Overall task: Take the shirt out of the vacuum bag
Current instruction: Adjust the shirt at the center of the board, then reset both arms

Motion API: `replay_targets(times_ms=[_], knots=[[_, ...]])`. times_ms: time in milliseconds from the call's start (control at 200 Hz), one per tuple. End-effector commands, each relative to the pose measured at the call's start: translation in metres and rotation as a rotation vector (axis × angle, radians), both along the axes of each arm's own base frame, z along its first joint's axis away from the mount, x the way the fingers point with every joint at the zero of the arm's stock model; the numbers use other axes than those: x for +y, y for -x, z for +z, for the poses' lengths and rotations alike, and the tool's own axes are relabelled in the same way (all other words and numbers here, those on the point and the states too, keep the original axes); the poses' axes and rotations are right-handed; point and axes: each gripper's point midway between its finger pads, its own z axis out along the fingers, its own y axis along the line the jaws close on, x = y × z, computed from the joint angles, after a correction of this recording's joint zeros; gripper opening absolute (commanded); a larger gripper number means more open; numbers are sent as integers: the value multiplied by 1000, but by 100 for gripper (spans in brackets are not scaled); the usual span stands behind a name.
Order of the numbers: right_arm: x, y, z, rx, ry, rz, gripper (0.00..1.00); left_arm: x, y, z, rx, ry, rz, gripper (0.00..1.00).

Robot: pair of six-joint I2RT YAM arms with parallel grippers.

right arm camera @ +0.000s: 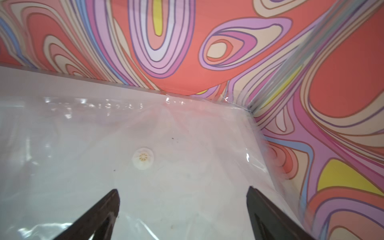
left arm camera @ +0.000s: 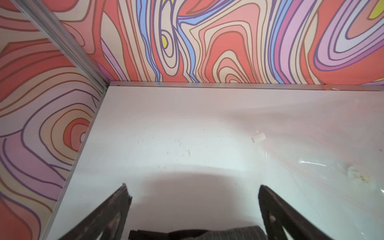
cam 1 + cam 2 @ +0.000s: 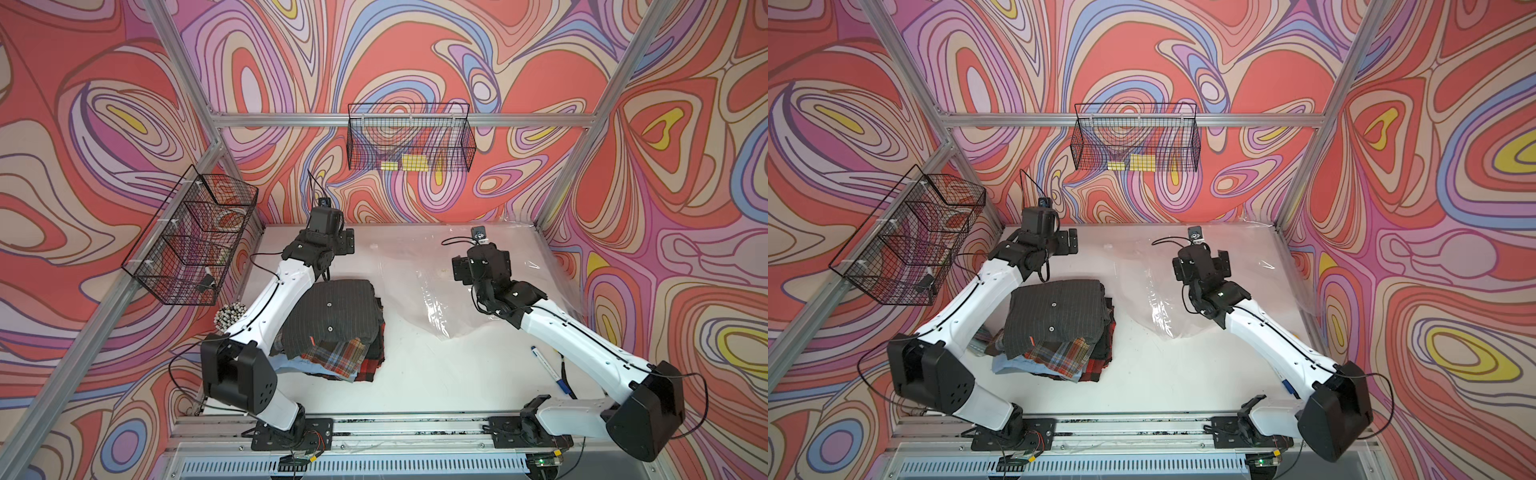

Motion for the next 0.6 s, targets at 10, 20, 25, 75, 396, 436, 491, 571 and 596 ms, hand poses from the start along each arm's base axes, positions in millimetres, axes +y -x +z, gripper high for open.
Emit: replay_targets(times_ms=[10,20,25,75,396,436,491,571,596], knots=[[-32,-16,17,-153,79,-47,98,9,-15,-22,16,14,-29,99],[-36,-17,15,-153,88,-56,98,11,-15,-22,3,15,-21,99],[-38,-18,15,-153,92,-62,98,12,-15,-22,-3,16,-17,99],[-58,-22,-2,-120,111,-120,98,25,-16,-20,-87,30,14,99],[-86,-29,-95,-175,-98,-82,98,73,38,-67,-98,26,81,99],[-81,-31,-100,-176,-91,-51,98,80,45,-61,-146,-7,85,99],[-87,-34,-109,-162,-75,-88,98,85,52,-55,-189,-23,88,99],[-99,-34,-122,-171,-70,-161,98,81,60,-65,-192,-25,23,99],[-101,-34,-128,-169,-79,-170,98,78,62,-71,-185,-32,1,99]])
